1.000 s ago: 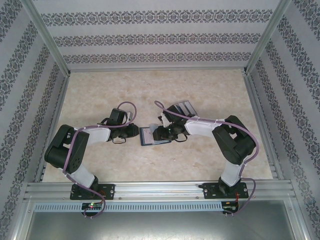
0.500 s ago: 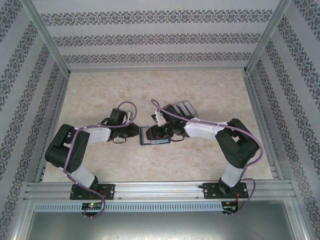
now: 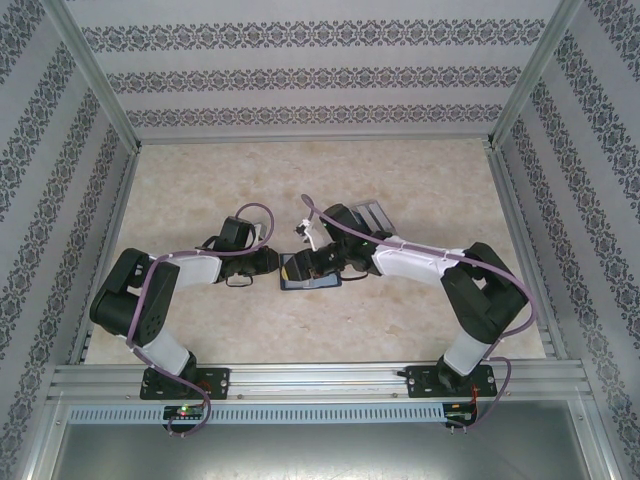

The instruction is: Put the credit cards into the card holder

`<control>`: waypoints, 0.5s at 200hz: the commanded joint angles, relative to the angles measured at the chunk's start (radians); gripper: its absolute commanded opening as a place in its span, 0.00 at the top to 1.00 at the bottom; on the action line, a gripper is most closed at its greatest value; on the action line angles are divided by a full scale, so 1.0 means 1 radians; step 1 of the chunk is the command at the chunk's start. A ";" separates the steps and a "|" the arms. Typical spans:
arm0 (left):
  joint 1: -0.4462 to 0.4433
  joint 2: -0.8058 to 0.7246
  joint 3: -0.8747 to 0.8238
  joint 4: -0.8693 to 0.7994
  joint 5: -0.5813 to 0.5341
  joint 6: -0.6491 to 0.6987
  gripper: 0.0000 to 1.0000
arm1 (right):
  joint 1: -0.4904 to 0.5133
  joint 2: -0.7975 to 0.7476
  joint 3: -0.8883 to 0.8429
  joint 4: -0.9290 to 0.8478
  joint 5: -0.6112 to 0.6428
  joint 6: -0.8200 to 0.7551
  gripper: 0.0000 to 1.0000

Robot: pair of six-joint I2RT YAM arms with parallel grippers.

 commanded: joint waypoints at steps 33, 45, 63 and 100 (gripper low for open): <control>0.028 -0.131 -0.107 0.044 -0.195 -0.018 0.70 | -0.125 -0.202 0.059 -0.333 0.515 -0.162 0.48; 0.032 -0.177 -0.128 0.040 -0.238 -0.017 0.68 | -0.155 -0.221 0.098 -0.418 0.666 -0.215 0.46; 0.034 -0.232 -0.136 0.015 -0.266 -0.002 0.68 | -0.199 -0.219 0.143 -0.484 0.859 -0.276 0.41; 0.034 -0.317 -0.187 0.022 -0.343 -0.002 0.62 | -0.306 -0.112 0.255 -0.559 0.882 -0.393 0.39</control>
